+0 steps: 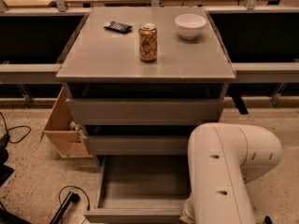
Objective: Open bottom drawer
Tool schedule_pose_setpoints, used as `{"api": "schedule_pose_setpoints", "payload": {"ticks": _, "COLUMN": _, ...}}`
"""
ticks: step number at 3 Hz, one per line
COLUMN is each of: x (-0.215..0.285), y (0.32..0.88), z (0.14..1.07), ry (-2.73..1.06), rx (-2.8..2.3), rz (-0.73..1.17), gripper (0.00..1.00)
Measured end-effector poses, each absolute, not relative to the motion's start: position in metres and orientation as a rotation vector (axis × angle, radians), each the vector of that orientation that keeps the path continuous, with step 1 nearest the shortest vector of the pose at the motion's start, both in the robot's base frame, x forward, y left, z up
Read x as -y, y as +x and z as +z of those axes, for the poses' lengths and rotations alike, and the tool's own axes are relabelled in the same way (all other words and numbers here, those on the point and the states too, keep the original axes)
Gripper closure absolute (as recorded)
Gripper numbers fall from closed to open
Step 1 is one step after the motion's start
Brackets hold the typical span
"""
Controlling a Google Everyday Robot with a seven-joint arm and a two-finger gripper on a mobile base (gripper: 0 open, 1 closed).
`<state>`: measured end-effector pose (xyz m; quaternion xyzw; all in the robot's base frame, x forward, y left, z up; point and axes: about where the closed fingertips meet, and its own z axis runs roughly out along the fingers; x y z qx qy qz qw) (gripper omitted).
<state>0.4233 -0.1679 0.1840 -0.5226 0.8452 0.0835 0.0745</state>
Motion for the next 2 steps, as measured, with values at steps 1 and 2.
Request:
{"api": "schedule_pose_setpoints", "payload": {"ticks": 1, "x": 0.1751, "y": 0.4097, "z": 0.1835, "ry": -1.559, "rx": -2.560, "rz": 0.258, "gripper": 1.00}}
{"api": "schedule_pose_setpoints", "payload": {"ticks": 2, "x": 0.1798, "y": 0.4007, "z": 0.1829, "ry": -1.553, "rx": -2.578, "rz": 0.264, "gripper": 1.00}}
